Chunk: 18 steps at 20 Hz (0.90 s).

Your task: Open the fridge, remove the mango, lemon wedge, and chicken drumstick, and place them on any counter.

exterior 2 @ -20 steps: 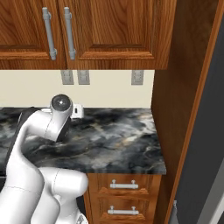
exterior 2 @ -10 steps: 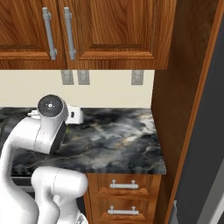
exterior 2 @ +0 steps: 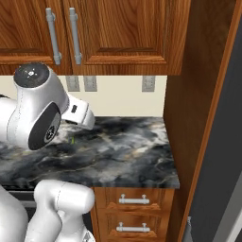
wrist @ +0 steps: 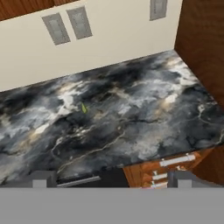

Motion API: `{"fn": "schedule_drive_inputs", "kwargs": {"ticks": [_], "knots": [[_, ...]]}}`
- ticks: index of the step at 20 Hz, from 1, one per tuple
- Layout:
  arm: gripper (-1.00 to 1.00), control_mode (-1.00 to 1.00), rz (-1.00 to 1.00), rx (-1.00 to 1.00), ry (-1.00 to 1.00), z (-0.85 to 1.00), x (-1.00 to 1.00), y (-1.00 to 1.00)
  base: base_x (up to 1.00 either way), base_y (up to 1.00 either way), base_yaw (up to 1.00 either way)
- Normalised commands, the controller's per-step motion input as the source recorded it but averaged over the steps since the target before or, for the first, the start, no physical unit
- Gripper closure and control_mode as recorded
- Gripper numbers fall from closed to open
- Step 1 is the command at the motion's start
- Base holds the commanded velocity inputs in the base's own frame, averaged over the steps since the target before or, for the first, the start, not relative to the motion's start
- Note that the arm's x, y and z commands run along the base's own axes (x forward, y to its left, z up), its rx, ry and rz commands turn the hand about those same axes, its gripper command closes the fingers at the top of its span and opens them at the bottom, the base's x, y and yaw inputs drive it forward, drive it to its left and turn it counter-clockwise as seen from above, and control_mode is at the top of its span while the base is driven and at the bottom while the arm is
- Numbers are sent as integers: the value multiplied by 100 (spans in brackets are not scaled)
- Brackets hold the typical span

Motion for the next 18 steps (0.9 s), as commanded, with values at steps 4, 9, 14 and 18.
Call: {"fn": "schedule_drive_inputs", "kwargs": {"ticks": [4,9,14,18], "knots": [[-100,-100,-11,0,-2,29,-68,-18,0,0,0],[-100,-100,-7,-5,-16,0,-59,0,0,0,0],[-100,-100,-11,-1,-8,0,-21,0,0,0,0],[-100,-100,-4,0,-6,0,-10,0,0,0,0]]}}
